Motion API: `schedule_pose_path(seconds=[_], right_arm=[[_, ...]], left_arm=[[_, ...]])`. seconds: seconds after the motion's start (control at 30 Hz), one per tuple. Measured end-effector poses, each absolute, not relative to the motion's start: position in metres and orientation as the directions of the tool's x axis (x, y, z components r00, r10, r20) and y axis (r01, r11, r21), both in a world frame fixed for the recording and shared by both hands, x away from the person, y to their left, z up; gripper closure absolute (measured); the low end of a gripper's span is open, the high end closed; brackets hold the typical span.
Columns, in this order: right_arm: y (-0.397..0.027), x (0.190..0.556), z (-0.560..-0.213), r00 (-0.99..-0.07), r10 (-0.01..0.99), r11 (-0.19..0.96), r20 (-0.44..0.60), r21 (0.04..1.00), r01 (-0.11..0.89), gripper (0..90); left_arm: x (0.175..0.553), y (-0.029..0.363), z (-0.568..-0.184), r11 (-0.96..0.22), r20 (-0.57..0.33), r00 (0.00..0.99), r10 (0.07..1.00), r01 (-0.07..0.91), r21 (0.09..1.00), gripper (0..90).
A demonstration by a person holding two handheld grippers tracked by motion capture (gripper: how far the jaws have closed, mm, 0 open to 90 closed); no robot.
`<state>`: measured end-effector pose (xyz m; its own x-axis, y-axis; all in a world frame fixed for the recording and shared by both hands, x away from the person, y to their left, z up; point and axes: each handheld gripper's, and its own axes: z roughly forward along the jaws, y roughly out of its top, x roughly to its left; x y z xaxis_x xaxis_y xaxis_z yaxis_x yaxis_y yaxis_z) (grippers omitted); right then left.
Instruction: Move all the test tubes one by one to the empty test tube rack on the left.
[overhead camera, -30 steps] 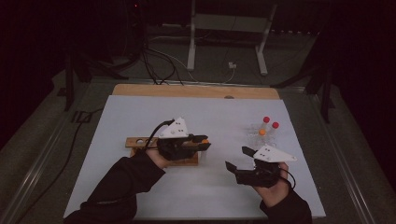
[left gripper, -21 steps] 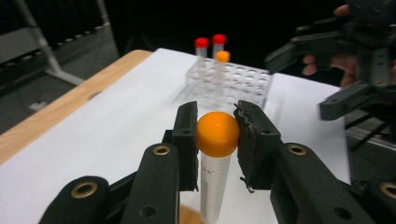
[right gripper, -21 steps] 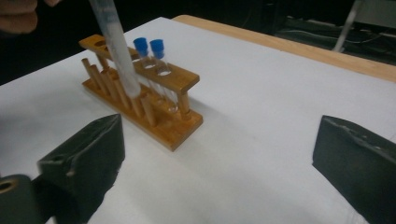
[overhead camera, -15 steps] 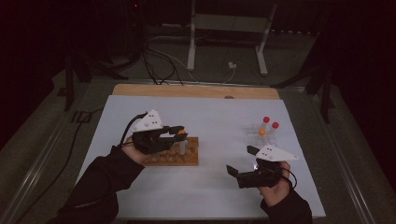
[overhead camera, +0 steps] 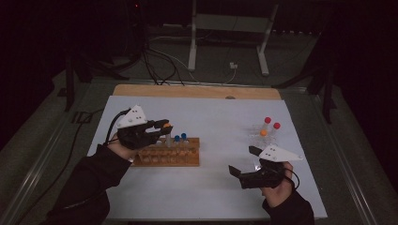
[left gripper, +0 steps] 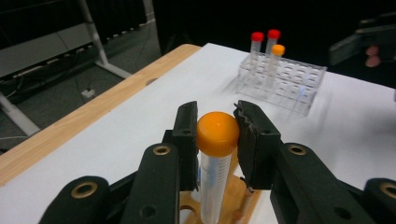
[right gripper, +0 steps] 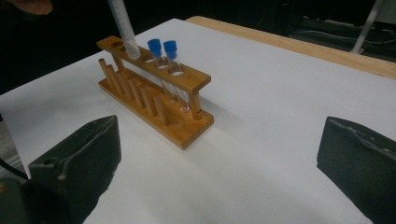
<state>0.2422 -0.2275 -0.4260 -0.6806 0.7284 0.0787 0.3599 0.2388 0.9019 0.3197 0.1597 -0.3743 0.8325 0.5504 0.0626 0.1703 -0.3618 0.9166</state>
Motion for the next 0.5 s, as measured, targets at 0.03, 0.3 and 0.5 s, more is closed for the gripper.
schedule_pose_path(seconds=[0.03,0.3,0.5], right_arm=[[-0.228,0.242,-0.426,-0.680,0.729,0.240,0.077,0.902,0.359,0.0],[-0.228,0.242,-0.427,-0.685,0.725,0.247,0.073,0.901,0.357,0.0],[-0.229,0.242,-0.427,-0.682,0.728,0.247,0.069,0.902,0.355,0.0]], left_arm=[[0.321,0.160,-0.375,-0.359,0.062,0.828,0.557,0.172,0.917,71.9],[0.335,0.161,-0.387,-0.354,0.054,0.808,0.587,0.196,0.914,71.9],[0.341,0.162,-0.403,-0.346,0.031,0.801,0.597,0.223,0.911,71.9]])
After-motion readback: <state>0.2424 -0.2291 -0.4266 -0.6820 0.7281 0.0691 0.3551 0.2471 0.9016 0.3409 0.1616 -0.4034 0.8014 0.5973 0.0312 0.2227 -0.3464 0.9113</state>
